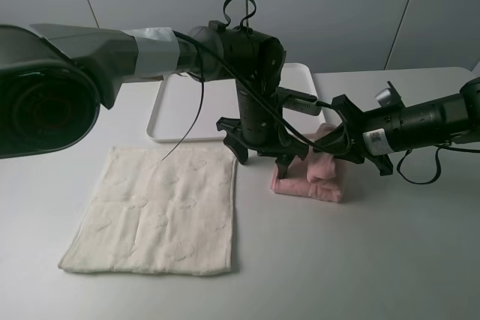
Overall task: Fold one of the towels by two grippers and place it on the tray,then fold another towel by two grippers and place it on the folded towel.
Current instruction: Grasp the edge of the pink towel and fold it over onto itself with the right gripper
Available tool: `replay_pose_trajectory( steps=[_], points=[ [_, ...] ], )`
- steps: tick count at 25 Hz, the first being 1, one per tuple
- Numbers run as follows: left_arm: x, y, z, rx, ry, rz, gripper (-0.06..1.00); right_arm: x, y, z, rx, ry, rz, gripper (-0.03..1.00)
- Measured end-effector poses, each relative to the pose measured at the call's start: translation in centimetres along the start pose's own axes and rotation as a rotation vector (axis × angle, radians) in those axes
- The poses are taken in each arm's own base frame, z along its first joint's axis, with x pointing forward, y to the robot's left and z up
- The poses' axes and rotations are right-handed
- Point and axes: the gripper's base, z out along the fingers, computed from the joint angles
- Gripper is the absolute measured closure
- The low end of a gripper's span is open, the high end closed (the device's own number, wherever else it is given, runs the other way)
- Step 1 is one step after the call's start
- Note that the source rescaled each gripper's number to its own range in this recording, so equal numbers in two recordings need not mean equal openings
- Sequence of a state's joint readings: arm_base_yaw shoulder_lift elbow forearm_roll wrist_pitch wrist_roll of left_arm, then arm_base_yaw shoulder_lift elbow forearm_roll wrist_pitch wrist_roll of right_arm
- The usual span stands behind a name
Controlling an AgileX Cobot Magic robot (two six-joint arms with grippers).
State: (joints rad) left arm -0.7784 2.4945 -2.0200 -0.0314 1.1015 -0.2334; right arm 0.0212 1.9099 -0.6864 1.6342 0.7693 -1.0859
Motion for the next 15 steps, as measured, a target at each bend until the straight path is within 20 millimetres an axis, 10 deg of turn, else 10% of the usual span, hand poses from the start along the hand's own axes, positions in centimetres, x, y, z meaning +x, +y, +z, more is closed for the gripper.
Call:
replay_pose_trajectory(
  steps=[15],
  points=[
    [-0.5, 2.1, -0.4, 0.076, 0.032, -0.022, -0.02, -0.1, 0.1, 0.0, -0.014, -0.009, 0.017, 0.91]
  ],
)
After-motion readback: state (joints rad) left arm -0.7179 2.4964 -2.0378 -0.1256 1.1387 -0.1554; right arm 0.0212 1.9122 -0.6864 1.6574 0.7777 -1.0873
